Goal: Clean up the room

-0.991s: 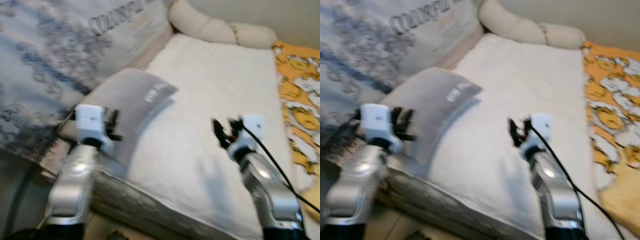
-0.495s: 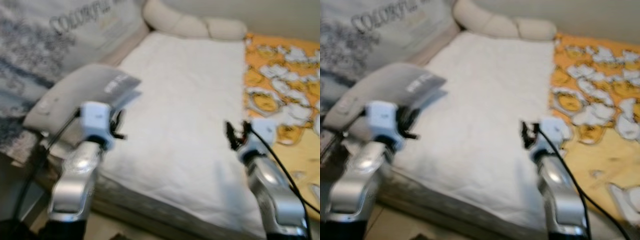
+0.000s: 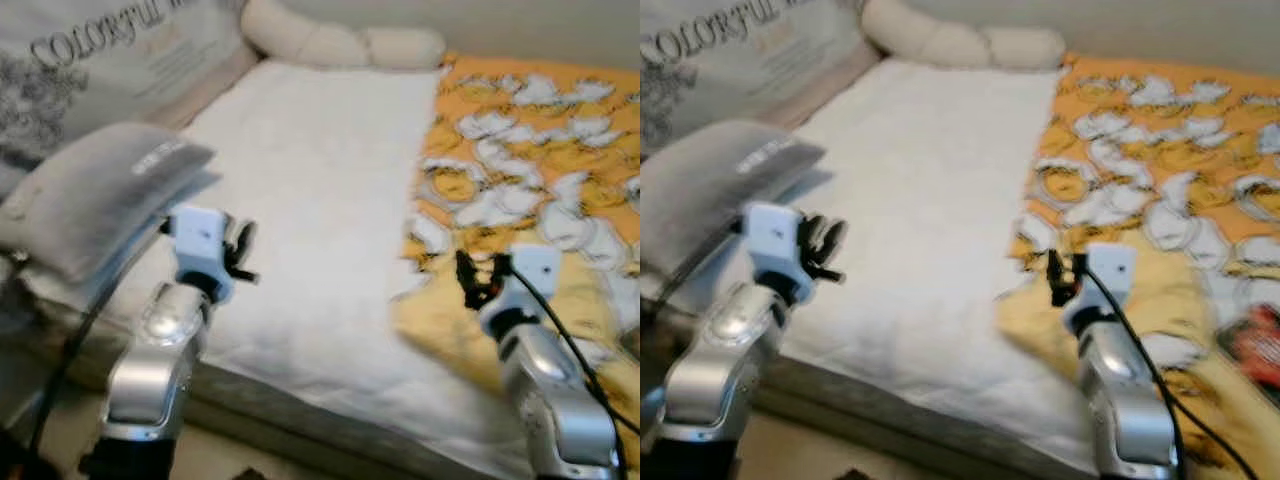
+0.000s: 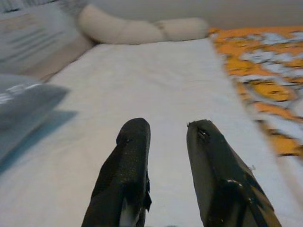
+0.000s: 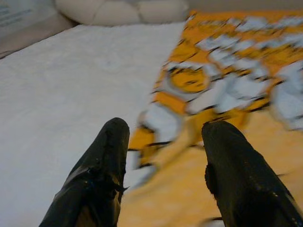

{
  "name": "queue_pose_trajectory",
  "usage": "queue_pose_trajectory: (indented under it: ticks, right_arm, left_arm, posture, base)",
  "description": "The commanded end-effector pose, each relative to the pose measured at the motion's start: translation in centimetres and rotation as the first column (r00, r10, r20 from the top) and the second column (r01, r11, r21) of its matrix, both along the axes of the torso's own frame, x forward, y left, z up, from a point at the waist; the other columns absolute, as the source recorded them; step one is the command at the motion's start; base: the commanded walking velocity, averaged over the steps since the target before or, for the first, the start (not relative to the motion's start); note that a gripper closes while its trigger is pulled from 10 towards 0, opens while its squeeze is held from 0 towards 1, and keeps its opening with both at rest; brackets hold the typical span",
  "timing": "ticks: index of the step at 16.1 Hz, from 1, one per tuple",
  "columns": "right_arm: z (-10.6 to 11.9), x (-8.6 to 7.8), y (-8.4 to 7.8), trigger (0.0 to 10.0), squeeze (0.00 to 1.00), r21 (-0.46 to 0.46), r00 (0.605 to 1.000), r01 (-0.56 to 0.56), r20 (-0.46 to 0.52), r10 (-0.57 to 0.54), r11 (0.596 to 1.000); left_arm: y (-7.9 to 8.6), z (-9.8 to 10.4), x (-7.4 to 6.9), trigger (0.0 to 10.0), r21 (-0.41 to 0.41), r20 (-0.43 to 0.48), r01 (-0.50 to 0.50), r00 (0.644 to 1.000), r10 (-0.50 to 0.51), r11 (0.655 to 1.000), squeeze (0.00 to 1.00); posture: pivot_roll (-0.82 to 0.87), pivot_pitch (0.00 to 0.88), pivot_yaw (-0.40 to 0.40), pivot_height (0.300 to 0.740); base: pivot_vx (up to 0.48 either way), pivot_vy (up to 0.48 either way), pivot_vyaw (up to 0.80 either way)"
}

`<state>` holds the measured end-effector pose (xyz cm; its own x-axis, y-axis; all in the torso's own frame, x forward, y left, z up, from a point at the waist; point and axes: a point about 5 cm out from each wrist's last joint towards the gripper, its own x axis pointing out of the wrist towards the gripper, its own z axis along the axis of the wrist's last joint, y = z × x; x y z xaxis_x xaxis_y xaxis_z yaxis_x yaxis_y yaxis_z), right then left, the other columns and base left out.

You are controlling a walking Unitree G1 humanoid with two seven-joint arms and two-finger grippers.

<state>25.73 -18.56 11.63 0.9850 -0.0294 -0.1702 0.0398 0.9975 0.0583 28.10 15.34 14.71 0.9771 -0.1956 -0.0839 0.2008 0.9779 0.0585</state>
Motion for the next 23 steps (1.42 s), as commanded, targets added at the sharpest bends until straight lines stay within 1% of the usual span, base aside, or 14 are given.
queue_pose_trajectory:
  ticks: [1,3,6,9,14,17,23]
  right_arm:
    - [0.0,0.1,0.7,10.0,0.00,0.023,1.000,-0.023,-0.012,0.023,0.999]
    - [0.0,0.2,0.8,10.0,0.00,0.045,0.999,-0.028,-0.023,0.029,0.999]
    - [-0.5,-0.1,0.5,10.0,0.00,0.032,0.998,-0.018,-0.058,0.020,0.999]
    - [-0.6,-0.1,0.4,10.0,0.00,0.029,0.998,-0.020,-0.065,0.022,0.999]
    - [-0.7,-0.3,0.7,10.0,0.00,0.039,0.995,-0.054,-0.079,0.057,0.998]
    - [-1.2,-0.4,1.1,10.0,0.00,0.079,0.991,-0.070,-0.104,0.078,0.994]
    - [-1.6,-0.8,1.4,10.0,0.00,0.098,0.988,-0.085,-0.117,0.096,0.992]
  left_arm:
    - [0.9,0.0,-0.1,10.0,0.011,-0.002,-0.025,1.000,0.025,1.000,0.00]
    - [0.8,-0.1,-0.2,10.0,0.009,-0.004,-0.024,1.000,0.024,1.000,0.00]
    - [0.6,-0.3,-0.6,10.0,0.007,-0.010,-0.026,1.000,0.026,1.000,0.00]
    - [0.5,-0.5,-0.7,10.0,0.008,-0.015,-0.021,1.000,0.021,1.000,0.00]
    - [0.2,-0.7,-0.8,10.0,0.012,-0.017,-0.008,1.000,0.009,1.000,0.00]
    - [0.3,-0.6,-0.9,10.0,0.019,-0.014,-0.005,1.000,0.006,1.000,0.00]
    - [0.2,-0.6,-0.8,10.0,0.025,-0.015,0.004,1.000,-0.003,1.000,0.00]
  posture:
    - [0.04,0.000,0.039,0.740]
    - [0.04,0.000,0.032,0.740]
    - [0.04,0.000,0.022,0.740]
    - [0.03,0.000,0.020,0.740]
    - [0.03,0.000,0.015,0.740]
    - [0.04,0.000,0.014,0.740]
    - [0.03,0.000,0.022,0.740]
  base:
    - [0.000,-0.480,0.00]
    - [0.000,-0.480,0.00]
    - [0.000,-0.480,0.00]
    - [0.000,-0.480,0.00]
    - [0.000,-0.480,0.00]
    - [0.000,-0.480,0.00]
    - [0.000,-0.480,0.00]
